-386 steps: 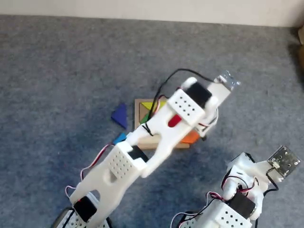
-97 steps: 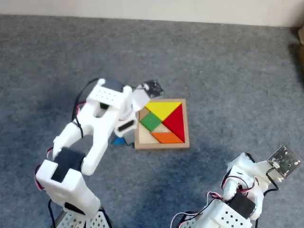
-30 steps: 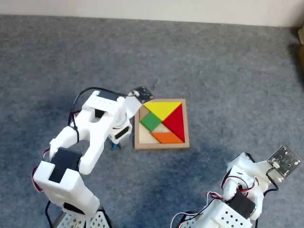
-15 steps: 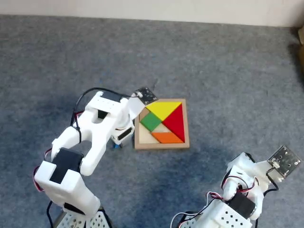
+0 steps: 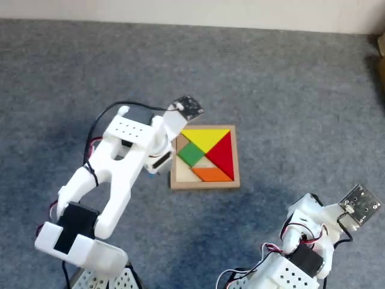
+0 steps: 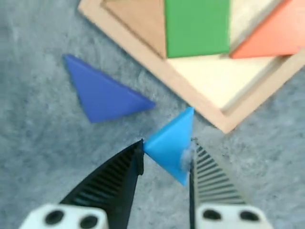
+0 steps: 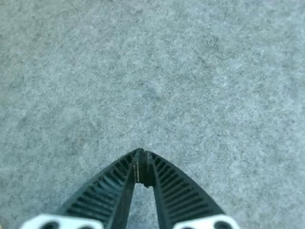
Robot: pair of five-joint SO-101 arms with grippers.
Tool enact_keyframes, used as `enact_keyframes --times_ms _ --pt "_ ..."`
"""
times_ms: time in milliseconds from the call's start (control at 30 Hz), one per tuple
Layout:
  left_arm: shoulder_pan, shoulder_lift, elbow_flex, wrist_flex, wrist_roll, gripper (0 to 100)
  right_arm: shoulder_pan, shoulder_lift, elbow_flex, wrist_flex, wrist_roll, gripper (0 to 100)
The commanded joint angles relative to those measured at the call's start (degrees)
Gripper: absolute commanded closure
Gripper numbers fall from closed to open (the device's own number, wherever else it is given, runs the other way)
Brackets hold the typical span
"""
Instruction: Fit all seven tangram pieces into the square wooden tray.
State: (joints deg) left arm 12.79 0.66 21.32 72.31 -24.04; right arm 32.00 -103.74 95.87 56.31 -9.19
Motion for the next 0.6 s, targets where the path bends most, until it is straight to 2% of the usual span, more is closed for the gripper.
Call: enact_keyframes --times_ms 0,233,567 --pt "4.1 -0.9 -6.5 0.4 0.1 89 0.7 -0.1 7.2 -1.7 0.8 99.4" --pt "9.5 9.5 -18.2 1.3 0.1 89 0.7 -0.1 7.2 -1.7 0.8 99.4" --pt "15.8 24.0 -36.3 10.4 0.1 89 0.7 -0.1 7.2 -1.7 0.8 99.4"
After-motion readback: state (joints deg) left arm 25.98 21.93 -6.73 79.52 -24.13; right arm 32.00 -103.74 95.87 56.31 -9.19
